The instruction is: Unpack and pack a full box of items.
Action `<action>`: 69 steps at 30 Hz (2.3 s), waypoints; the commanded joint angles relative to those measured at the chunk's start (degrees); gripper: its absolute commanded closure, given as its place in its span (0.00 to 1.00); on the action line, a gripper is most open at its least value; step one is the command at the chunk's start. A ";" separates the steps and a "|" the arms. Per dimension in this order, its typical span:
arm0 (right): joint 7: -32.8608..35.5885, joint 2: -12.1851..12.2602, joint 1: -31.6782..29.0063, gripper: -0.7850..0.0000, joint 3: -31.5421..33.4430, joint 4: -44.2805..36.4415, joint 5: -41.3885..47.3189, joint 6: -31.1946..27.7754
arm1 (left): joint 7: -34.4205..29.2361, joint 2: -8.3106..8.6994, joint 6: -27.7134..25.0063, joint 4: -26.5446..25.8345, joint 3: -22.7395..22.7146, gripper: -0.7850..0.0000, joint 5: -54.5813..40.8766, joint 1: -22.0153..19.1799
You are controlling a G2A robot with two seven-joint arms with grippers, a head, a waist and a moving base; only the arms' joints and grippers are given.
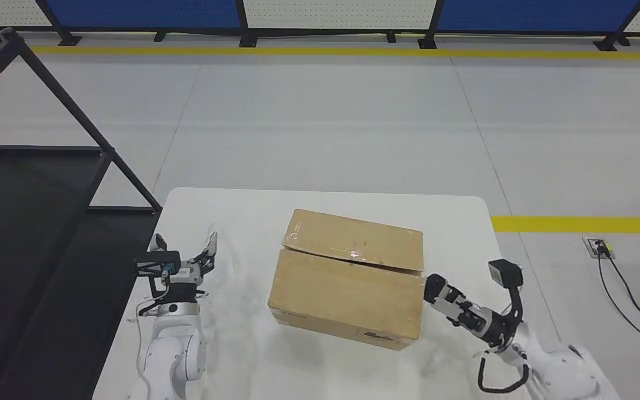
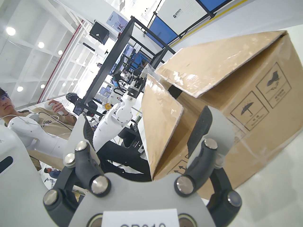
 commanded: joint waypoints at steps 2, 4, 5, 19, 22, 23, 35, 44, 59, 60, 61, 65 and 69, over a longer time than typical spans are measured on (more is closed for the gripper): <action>1.73 0.18 -0.46 0.00 -0.01 -1.09 2.56 -1.58 | -0.01 -0.03 -0.13 0.24 -0.04 0.00 -0.05 -0.08; 3.34 0.41 -0.99 0.00 0.30 -1.97 4.42 -2.43 | 0.07 -0.04 -0.25 0.33 -0.11 0.00 -0.09 -0.10; 4.14 0.53 -1.27 0.00 0.52 -2.47 5.32 -2.83 | 0.09 -0.05 -0.28 0.36 -0.12 0.00 -0.08 -0.12; 13.32 3.83 -9.03 0.00 1.47 -17.61 9.84 -1.97 | 0.21 -0.12 -1.67 1.20 -0.06 0.00 0.06 -0.68; 13.84 4.92 -10.87 0.00 1.17 -19.50 7.03 -1.45 | 0.30 -0.13 -1.99 1.46 -0.03 0.00 0.12 -0.86; 13.99 5.25 -11.32 0.00 1.13 -19.59 5.98 -1.29 | 0.27 -0.13 -2.10 1.57 0.00 0.00 0.20 -0.92; 11.49 6.29 -11.95 0.00 0.07 -13.72 -1.70 1.91 | 0.36 -0.08 -3.11 2.35 -0.65 0.00 -0.08 -1.55; 0.13 5.66 -12.08 0.00 0.68 -11.69 0.58 2.17 | 0.48 0.04 -3.46 2.43 -1.73 0.00 -0.45 -1.74; -14.84 3.93 -5.41 0.00 -3.08 -7.71 -6.17 17.73 | 0.75 0.20 -3.27 2.42 -3.36 0.00 -1.00 -1.45; -15.51 3.77 -4.74 0.00 -3.65 -7.43 -6.72 18.29 | 0.80 0.21 -3.26 2.40 -3.50 0.00 -1.12 -1.38; -15.93 3.62 -4.12 0.00 -4.21 -7.17 -7.00 18.52 | 0.81 0.23 -3.18 2.39 -3.66 0.00 -1.17 -1.32; -16.42 3.12 -2.04 0.00 -5.93 -5.95 -7.43 17.87 | 0.83 0.27 -3.02 2.36 -4.23 0.00 -1.58 -1.07; -17.65 2.63 0.04 0.00 -7.05 -4.53 -7.79 17.56 | 1.11 0.27 -2.79 2.31 -4.59 0.00 -1.95 -0.76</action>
